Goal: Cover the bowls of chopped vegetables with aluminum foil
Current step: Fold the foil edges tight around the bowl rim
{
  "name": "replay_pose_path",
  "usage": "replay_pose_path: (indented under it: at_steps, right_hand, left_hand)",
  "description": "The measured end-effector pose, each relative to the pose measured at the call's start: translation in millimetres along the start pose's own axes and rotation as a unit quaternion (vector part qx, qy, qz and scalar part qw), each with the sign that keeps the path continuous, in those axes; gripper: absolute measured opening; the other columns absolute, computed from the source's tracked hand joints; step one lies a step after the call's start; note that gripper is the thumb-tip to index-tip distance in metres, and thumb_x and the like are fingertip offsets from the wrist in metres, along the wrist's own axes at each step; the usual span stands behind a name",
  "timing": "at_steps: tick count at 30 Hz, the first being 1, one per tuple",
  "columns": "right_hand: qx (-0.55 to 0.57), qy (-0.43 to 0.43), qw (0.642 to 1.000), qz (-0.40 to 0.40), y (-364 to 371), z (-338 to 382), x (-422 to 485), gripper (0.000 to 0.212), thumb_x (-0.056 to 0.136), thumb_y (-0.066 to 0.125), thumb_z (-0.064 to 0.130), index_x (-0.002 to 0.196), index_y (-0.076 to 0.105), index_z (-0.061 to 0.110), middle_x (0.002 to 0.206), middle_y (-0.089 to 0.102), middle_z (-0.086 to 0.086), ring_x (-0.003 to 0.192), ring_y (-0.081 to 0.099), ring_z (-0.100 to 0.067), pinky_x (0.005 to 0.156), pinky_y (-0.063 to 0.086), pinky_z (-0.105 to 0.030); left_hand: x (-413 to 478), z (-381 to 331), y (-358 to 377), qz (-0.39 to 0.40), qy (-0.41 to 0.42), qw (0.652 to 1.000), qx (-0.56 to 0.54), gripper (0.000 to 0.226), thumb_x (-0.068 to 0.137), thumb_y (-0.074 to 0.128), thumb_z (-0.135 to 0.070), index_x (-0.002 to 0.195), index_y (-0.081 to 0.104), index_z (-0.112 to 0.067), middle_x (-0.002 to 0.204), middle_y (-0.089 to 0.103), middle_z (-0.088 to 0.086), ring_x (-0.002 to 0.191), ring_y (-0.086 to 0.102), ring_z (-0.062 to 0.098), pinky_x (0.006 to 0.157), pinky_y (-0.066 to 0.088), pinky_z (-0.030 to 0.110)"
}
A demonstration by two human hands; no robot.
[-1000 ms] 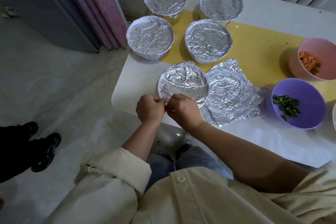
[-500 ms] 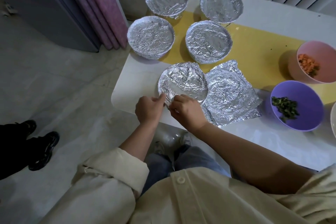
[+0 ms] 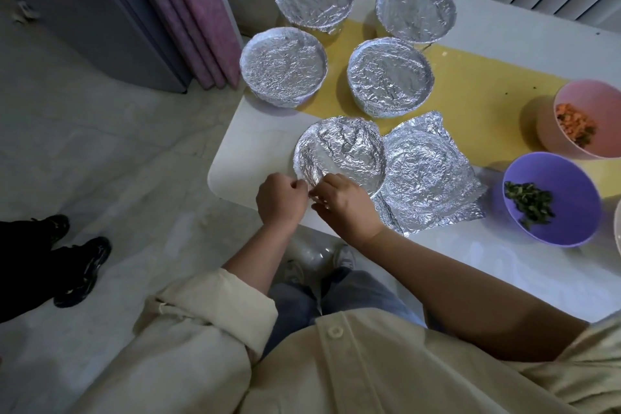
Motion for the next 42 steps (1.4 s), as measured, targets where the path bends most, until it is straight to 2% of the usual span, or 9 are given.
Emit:
replay_pose_path:
  at_steps: [5,10,14,18,21,28,31,36,42]
  right_hand:
    - [-0.002,-0.013,1.0,-0.021,-7.0,5.1,3.0,0.022,0.055,0.076,-0.009,0.065,0.063,0.005,0.064,0.057,-0.012,0.055,0.057,-0.032,0.045,0.043,-0.029]
    - [0.01,-0.011,0.999,-0.045,-14.0,7.1,6.2,0.012,0.067,0.054,0.002,0.059,0.061,0.006,0.059,0.055,-0.011,0.049,0.056,-0.03,0.043,0.039,-0.025]
    - [0.018,0.004,0.999,-0.038,-12.9,2.6,4.7,0.02,0.057,0.075,-0.008,0.065,0.063,0.004,0.062,0.058,-0.012,0.052,0.058,-0.031,0.045,0.04,-0.026]
    - [0.031,0.015,0.999,-0.012,-6.6,0.8,7.2,0.025,0.061,0.083,0.001,0.076,0.063,0.003,0.069,0.059,-0.013,0.061,0.059,-0.032,0.05,0.045,-0.032]
    - [0.017,-0.006,1.0,0.007,-11.4,-2.5,2.3,0.037,0.057,0.09,0.014,0.083,0.065,0.005,0.076,0.06,-0.011,0.068,0.059,-0.031,0.056,0.046,-0.033]
    - [-0.008,-0.016,1.0,0.006,-11.4,-8.5,1.6,0.009,0.068,0.071,0.007,0.067,0.062,0.007,0.068,0.057,-0.01,0.061,0.058,-0.033,0.048,0.049,-0.039]
    - [-0.006,-0.01,1.0,0.001,-10.8,-7.3,6.0,0.012,0.062,0.071,0.002,0.065,0.061,0.007,0.065,0.057,-0.009,0.058,0.057,-0.032,0.046,0.048,-0.036]
    - [-0.007,-0.002,1.0,0.001,-5.1,-3.9,10.7,0.01,0.059,0.07,0.004,0.062,0.061,0.008,0.064,0.056,-0.008,0.058,0.057,-0.031,0.043,0.046,-0.036]
    - [-0.03,-0.024,0.999,-0.02,-14.2,7.3,11.8,0.023,0.053,0.079,-0.001,0.056,0.058,0.008,0.059,0.053,-0.007,0.053,0.055,-0.028,0.04,0.035,-0.025]
  left_hand:
    - [1.5,5.7,16.5,0.047,-0.036,0.998,-0.022,0.033,0.081,0.057,-0.032,0.076,0.071,-0.003,0.076,0.073,0.014,0.076,0.071,0.035,0.079,0.057,0.039]
    - [3.0,-4.0,11.4,0.033,-0.008,0.999,0.033,0.027,0.087,0.057,-0.021,0.081,0.072,0.0,0.082,0.073,0.017,0.083,0.066,0.036,0.066,0.041,0.03]
    - [4.2,-2.3,13.7,0.044,-0.006,0.999,0.024,0.029,0.085,0.056,-0.024,0.076,0.071,-0.001,0.074,0.071,0.015,0.077,0.069,0.035,0.069,0.05,0.033]
    - [9.2,-10.9,4.2,0.026,0.023,0.996,0.078,0.026,0.091,0.057,-0.019,0.088,0.07,0.004,0.09,0.07,0.021,0.09,0.064,0.039,0.066,0.035,0.031]
    - [16.8,-13.3,-4.6,0.022,0.041,0.993,0.112,0.027,0.091,0.058,-0.02,0.087,0.07,0.004,0.086,0.068,0.019,0.088,0.064,0.037,0.065,0.034,0.03]
    - [16.4,-5.1,-4.1,0.002,0.026,0.999,0.022,0.044,0.089,0.052,-0.035,0.07,0.07,0.001,0.069,0.069,0.015,0.069,0.064,0.034,0.064,0.046,0.034]
    - [1.9,3.8,9.7,0.014,-0.007,1.0,-0.023,0.052,0.092,0.057,-0.046,0.072,0.072,-0.001,0.072,0.07,0.014,0.069,0.062,0.031,0.065,0.041,0.032]
    - [-2.2,0.9,13.7,0.001,-0.023,1.0,-0.002,0.031,0.095,0.053,-0.018,0.086,0.067,0.008,0.092,0.068,0.028,0.091,0.062,0.043,0.066,0.032,0.033]
    - [0.7,1.1,13.1,0.018,-0.033,0.999,0.004,0.033,0.091,0.052,-0.023,0.081,0.068,0.004,0.085,0.071,0.02,0.086,0.066,0.039,0.067,0.044,0.033]
Point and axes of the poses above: each hand's wrist, its own x-axis towards the middle knuckle, its own y-axis out of the palm, z = x × y, the point moved 10 cm from there along x, towards the middle knuckle
